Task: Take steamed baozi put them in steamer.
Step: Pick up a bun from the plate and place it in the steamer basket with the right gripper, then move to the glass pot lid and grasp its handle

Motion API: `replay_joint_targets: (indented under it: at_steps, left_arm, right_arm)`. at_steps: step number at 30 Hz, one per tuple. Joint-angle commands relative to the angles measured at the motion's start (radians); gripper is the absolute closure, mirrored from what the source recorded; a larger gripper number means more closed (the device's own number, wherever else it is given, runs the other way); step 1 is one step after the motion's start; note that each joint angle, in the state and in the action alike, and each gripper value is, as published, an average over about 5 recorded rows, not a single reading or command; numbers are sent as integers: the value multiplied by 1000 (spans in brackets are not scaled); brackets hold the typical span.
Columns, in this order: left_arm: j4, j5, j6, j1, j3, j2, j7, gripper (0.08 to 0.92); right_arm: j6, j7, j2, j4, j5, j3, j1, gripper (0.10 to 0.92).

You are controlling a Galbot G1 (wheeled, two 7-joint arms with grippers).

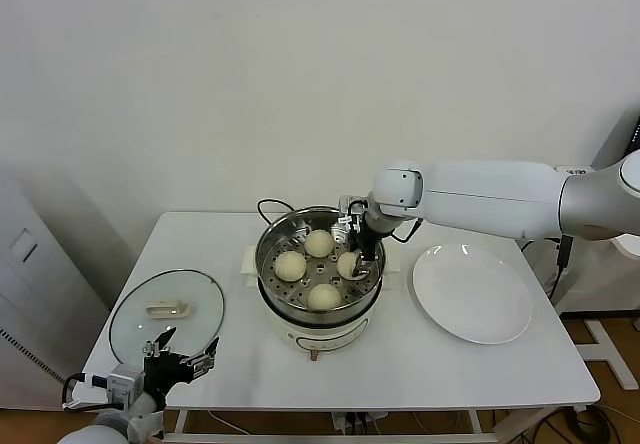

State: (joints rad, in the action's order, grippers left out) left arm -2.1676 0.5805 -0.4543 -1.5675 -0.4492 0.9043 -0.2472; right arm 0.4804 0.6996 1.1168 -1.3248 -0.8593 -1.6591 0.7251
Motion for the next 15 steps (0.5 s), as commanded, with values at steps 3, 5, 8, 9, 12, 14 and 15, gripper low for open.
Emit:
replay_joint_targets:
  at_steps: [3, 5, 8, 9, 12, 14, 15]
  left_arm:
    - [4, -1, 0, 0, -1, 2, 0, 177]
    - [7, -1, 1, 0, -3, 3, 0, 177]
    - [8, -3, 0, 3, -6, 7, -1, 177]
    - [7, -4, 0, 4, -6, 8, -1, 177]
    - [8, -11, -2, 11, -6, 14, -2, 177]
    - [11, -20, -3, 19, -6, 22, -3, 177]
    - [13, -24, -4, 24, -5, 26, -4, 177]
  right_arm:
    - [3, 21, -54, 2, -53, 76, 40, 284]
    - [1, 30, -98, -3, -74, 109, 60, 237]
    - [-13, 34, -185, -4, -100, 179, 72, 208]
    - [-19, 29, -217, -4, -106, 205, 69, 206]
    - [-45, -13, -334, -17, -114, 282, 28, 203]
    - [-69, -75, -426, -33, -114, 362, -36, 203]
    - [-88, -112, -470, -40, -113, 415, -80, 203]
